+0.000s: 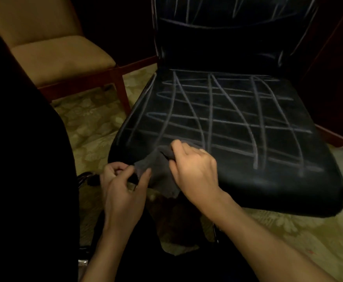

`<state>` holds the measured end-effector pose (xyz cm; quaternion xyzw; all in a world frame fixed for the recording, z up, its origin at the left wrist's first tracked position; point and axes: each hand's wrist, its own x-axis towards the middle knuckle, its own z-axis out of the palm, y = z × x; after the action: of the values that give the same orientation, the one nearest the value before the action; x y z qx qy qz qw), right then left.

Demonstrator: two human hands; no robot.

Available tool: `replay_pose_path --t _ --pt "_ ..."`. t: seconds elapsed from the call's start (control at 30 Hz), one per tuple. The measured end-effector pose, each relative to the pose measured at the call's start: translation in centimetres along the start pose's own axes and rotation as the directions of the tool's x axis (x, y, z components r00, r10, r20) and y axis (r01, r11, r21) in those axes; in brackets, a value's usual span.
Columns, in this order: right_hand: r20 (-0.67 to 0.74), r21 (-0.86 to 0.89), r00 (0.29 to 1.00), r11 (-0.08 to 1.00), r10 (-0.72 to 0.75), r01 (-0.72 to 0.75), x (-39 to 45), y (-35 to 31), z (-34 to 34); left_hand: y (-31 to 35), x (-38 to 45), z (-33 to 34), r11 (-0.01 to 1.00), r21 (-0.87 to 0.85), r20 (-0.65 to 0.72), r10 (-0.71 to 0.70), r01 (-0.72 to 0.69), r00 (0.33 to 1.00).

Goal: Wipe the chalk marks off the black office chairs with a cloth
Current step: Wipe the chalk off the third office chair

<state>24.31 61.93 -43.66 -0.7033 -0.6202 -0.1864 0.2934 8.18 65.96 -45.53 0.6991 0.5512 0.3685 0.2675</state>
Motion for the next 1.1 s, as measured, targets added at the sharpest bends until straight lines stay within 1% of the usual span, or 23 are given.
replay_pose_path --t 0.07,0.17,0.27,0.37,0.4,0.47,0.5,0.57,0.63,0.67,0.73,0.8,0.87,0.93,1.03,1.1 --pt "-0.002 0.059 1.000 0.998 0.026 -0.026 -0.7 -0.3 -0.9 0.7 -0.3 -0.2 0.998 -0.069 -0.019 -0.005 0.003 1.000" --pt "0.042 0.114 0.994 0.987 0.105 -0.109 -1.4 -1.9 -1.6 0.9 -0.5 -0.9 0.981 -0.177 -0.036 -0.091 0.084 0.995" --pt "0.066 0.109 0.984 0.979 0.166 -0.173 -1.4 -3.3 -1.5 0.8 -0.2 -1.3 0.984 -0.136 -0.042 -0.122 0.115 0.992" --pt "0.044 0.060 0.983 0.981 0.180 -0.182 1.0 -3.9 -0.4 1.4 2.1 -0.8 0.987 -0.145 -0.111 -0.089 0.073 0.990" --pt "0.072 0.019 0.980 0.982 0.187 -0.189 2.1 -4.0 -0.1 1.6 3.2 -0.5 0.989 -0.121 -0.123 -0.094 0.079 0.988" --pt "0.204 -0.051 0.952 0.973 0.230 -0.224 3.9 -4.2 0.3 1.6 4.7 -0.2 0.994 -0.060 -0.120 -0.102 0.095 0.988" --pt "0.243 -0.057 0.938 0.969 0.246 -0.239 4.2 -4.1 0.3 1.2 5.0 -0.1 0.994 -0.060 -0.108 -0.098 0.091 0.989" --pt "0.292 -0.024 0.920 0.963 0.262 -0.267 3.8 -3.8 -0.5 0.2 4.5 -0.4 0.984 -0.161 -0.041 -0.079 0.071 0.996" --pt "0.319 0.012 0.912 0.961 0.257 -0.275 2.5 -3.5 -1.8 -0.2 3.4 -0.8 0.947 -0.297 0.069 -0.102 0.118 0.992" --pt "0.343 0.013 0.903 0.960 0.260 -0.281 1.9 -3.4 -2.5 -0.3 2.8 -0.8 0.929 -0.337 0.117 -0.120 0.153 0.986" --pt "0.381 -0.007 0.878 0.951 0.289 -0.310 0.9 -3.1 -3.6 -0.3 1.7 -0.9 0.912 -0.378 0.164 -0.105 0.161 0.981" --pt "0.379 -0.005 0.867 0.937 0.324 -0.348 0.1 -3.1 -4.7 0.4 0.5 -1.3 0.873 -0.458 0.240 -0.058 0.166 0.969" --pt "0.362 -0.008 0.862 0.926 0.355 -0.378 -0.7 -3.3 -5.5 0.9 -0.5 -1.3 0.841 -0.500 0.302 -0.056 0.208 0.952" --pt "0.307 -0.032 0.881 0.929 0.360 -0.368 -0.7 -3.3 -5.5 1.3 -0.3 -0.7 0.857 -0.472 0.270 -0.081 0.205 0.959" --pt "0.347 -0.062 0.847 0.911 0.402 -0.407 1.5 -2.7 -4.5 1.8 2.0 1.2 0.911 -0.384 0.133 -0.109 0.152 0.985" --pt "0.347 -0.066 0.850 0.915 0.396 -0.399 3.1 -2.6 -3.7 2.3 3.2 1.8 0.928 -0.349 0.075 -0.108 0.127 0.991"
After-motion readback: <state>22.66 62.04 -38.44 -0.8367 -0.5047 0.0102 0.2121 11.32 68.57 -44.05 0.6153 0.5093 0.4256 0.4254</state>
